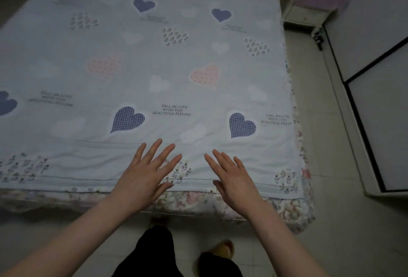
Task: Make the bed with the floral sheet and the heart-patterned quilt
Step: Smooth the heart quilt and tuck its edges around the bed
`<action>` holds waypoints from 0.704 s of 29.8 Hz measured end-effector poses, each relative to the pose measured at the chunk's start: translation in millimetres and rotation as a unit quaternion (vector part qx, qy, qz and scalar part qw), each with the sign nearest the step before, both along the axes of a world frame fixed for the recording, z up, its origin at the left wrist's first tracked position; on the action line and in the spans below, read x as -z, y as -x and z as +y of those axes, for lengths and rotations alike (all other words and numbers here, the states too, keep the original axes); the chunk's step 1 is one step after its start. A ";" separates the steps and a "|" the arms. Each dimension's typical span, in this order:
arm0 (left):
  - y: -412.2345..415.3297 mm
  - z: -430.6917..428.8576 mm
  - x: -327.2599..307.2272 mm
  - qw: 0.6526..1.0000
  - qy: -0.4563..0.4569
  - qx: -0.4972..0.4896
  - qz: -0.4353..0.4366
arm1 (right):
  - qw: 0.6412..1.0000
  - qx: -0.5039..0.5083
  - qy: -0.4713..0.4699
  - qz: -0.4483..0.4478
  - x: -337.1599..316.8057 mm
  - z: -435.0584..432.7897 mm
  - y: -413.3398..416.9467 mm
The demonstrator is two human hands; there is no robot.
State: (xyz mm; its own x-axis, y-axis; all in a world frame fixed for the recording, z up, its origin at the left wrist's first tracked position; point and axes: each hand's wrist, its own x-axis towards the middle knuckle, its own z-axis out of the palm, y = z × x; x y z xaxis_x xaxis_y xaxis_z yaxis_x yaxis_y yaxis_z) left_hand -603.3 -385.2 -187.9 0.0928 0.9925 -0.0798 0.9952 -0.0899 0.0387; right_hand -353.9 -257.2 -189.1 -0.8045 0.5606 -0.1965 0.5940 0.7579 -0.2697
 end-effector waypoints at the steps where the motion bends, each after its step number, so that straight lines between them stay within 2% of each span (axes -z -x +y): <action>1: -7.9 -0.9 1.7 1.000 -0.002 -0.006 -0.002 | 1.000 -0.011 -0.002 -0.002 4.7 1.3 -5.2; 6: -73.8 -8.9 21.7 0.998 -0.028 -0.059 0.021 | 0.994 -0.102 0.006 -0.025 34.7 29.1 -42.2; 10: -103.5 -10.4 45.3 0.995 -0.004 -0.095 -0.001 | 0.993 -0.113 0.016 -0.014 50.1 34.6 -54.6; 16: -129.0 -4.5 128.5 0.991 0.094 -0.093 -0.031 | 0.992 -0.100 0.057 -0.055 115.1 33.9 -73.4; 21: -107.9 -0.2 208.4 0.991 0.087 -0.089 -0.058 | 0.995 -0.083 0.022 -0.044 191.0 25.0 -59.1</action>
State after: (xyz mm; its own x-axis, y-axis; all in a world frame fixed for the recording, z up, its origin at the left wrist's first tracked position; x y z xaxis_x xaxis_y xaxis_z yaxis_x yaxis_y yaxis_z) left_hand -495.4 -385.4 -396.3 -0.0631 0.9661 -0.2505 0.9828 0.1038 0.1526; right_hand -294.8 -232.1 -380.1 -0.8639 0.4102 -0.2922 0.4840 0.8366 -0.2566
